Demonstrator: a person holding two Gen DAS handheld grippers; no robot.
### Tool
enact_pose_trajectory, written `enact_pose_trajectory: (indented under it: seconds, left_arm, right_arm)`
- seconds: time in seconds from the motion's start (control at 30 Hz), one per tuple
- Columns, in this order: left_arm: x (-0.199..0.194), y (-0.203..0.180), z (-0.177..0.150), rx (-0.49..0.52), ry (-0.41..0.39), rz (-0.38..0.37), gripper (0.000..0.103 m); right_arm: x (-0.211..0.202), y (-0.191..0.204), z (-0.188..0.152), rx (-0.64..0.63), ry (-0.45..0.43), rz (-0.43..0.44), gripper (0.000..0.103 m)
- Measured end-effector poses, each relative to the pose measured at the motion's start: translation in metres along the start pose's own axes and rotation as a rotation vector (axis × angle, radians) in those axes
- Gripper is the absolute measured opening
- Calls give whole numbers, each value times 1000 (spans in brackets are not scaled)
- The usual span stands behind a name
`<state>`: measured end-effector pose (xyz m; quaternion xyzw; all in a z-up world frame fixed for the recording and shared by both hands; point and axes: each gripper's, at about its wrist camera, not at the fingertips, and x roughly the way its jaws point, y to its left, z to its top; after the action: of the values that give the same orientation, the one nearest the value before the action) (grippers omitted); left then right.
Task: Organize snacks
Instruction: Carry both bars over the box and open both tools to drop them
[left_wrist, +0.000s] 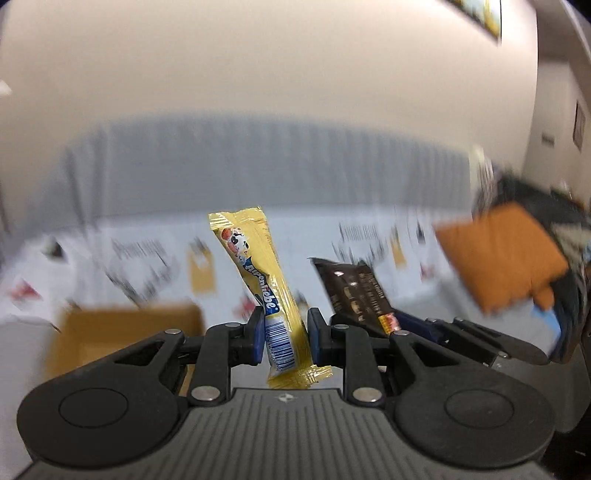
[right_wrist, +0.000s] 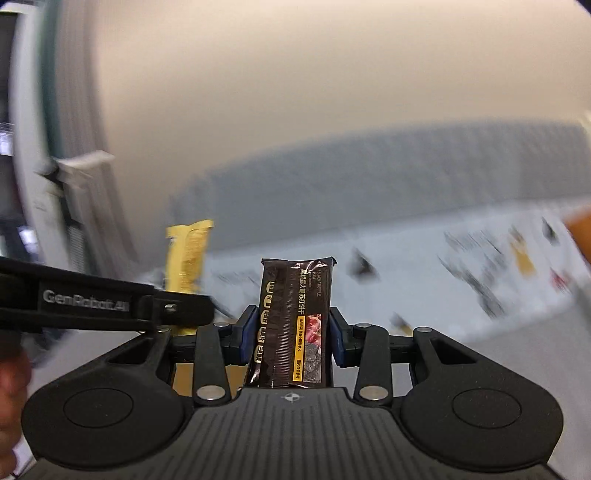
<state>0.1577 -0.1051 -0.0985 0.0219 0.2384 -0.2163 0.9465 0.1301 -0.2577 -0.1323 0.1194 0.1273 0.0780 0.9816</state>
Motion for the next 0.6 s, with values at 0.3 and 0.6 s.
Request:
enact_pose_trajectory:
  seconds: [0.3, 0.6]
  left_arm:
    - [-73, 60, 13, 5, -216, 203, 26]
    - [15, 149, -63, -175, 53, 242, 26]
  right_arm:
    - [2, 85, 35, -91, -50, 171, 41]
    - [92, 93, -39, -74, 246, 165, 41]
